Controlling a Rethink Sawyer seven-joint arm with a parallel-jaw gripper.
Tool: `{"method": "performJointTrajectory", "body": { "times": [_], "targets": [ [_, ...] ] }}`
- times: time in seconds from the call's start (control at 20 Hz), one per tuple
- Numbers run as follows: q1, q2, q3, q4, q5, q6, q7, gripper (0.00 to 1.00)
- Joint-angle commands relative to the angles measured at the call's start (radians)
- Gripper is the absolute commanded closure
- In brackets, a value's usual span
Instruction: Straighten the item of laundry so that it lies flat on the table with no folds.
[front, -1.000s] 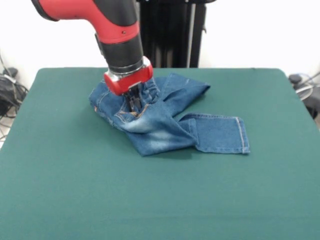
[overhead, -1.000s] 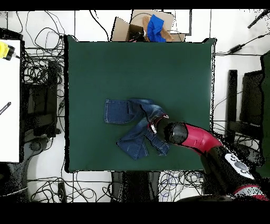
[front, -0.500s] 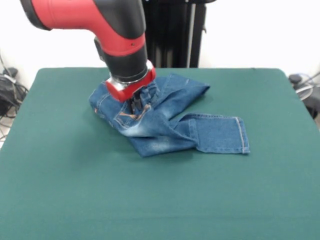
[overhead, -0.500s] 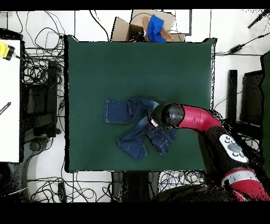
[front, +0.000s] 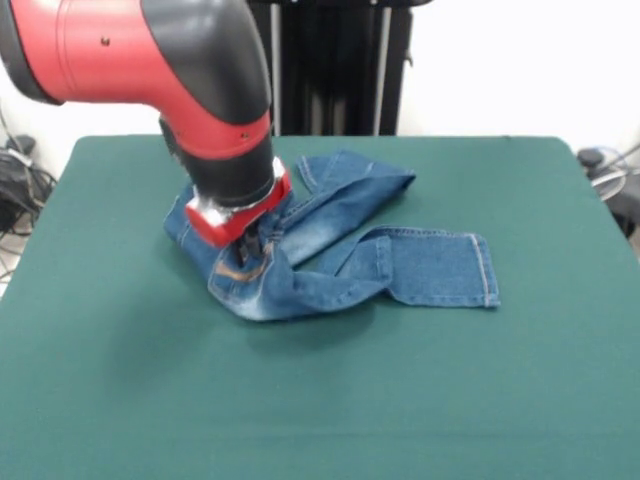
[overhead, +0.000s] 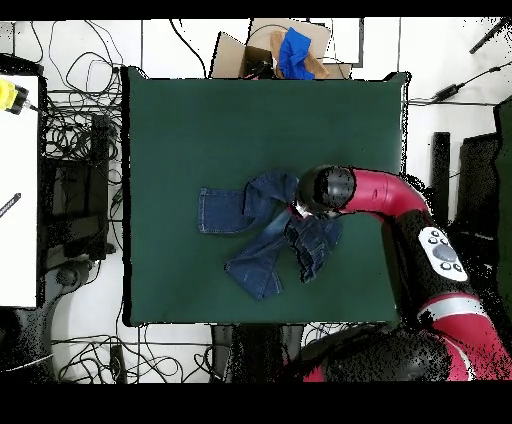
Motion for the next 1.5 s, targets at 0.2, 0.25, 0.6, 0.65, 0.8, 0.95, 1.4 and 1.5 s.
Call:
{"method": "performJointTrajectory", "body": {
  "times": [0.2, 0.25, 0.6, 0.65, 0.8, 0.95, 1.4, 1.5],
  "targets": [
    [0.029, 0.087, 0.158, -0.281, -0.128, 0.087, -0.344, 1.00],
    [0.028, 0.085, 0.161, -0.280, -0.134, 0.086, -0.350, 1.00],
    [0.040, 0.097, 0.166, -0.319, -0.135, 0.129, -0.374, 1.00],
    [0.039, 0.101, 0.168, -0.324, -0.132, 0.131, -0.377, 1.00],
    [0.028, 0.066, 0.177, -0.293, -0.126, 0.113, -0.392, 1.00],
    [0.008, 0.007, 0.193, -0.226, -0.115, 0.082, -0.399, 1.00],
    [-0.055, 0.014, 0.241, -0.159, -0.127, 0.049, -0.460, 1.00],
    [-0.064, 0.024, 0.249, -0.155, -0.136, 0.046, -0.466, 1.00]
  ]
}}
